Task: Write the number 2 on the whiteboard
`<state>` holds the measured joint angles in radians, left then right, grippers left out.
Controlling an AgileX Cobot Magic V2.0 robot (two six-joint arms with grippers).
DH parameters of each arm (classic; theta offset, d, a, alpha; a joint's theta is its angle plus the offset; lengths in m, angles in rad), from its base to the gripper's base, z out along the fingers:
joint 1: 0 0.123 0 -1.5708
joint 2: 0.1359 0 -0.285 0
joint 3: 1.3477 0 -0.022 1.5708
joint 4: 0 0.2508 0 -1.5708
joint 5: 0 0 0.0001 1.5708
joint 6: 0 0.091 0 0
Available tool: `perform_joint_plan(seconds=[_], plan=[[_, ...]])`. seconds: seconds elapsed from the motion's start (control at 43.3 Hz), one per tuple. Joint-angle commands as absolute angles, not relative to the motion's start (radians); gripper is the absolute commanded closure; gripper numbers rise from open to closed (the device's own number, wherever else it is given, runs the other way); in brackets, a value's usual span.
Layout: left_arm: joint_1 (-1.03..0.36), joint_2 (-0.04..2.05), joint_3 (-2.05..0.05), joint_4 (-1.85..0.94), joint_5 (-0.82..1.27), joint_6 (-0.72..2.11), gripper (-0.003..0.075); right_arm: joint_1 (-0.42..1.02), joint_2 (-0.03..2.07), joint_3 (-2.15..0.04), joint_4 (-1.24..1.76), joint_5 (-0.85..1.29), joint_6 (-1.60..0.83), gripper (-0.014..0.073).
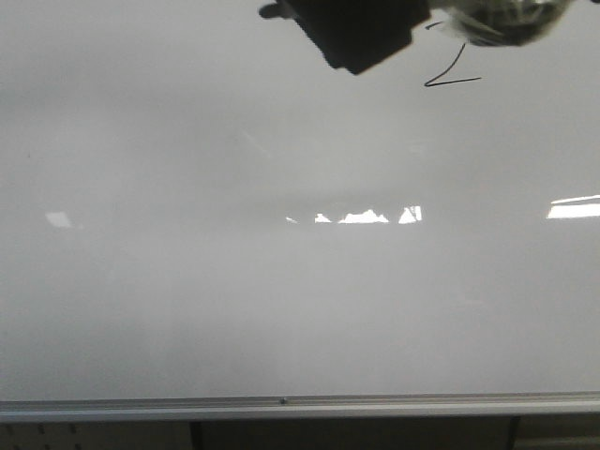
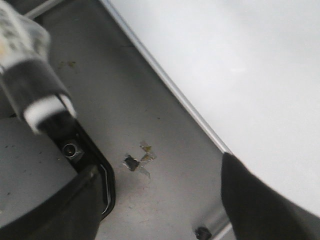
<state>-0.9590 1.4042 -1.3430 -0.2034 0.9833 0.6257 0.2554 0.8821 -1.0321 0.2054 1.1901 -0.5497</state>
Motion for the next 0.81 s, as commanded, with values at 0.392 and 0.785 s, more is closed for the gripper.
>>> perform_joint_plan(seconds=[0.392, 0.785], plan=[[-0.629, 1.087, -1.272, 0.180, 0.860, 0.014, 0.0711, 0.213, 0.783, -1.055, 0.180, 1.144, -0.479, 0.0068], [-0.126, 0.916, -0.906, 0.123, 0.495, -0.162, 0.0711, 0.213, 0.783, -1.055, 0.180, 1.134, -0.479, 0.0068]])
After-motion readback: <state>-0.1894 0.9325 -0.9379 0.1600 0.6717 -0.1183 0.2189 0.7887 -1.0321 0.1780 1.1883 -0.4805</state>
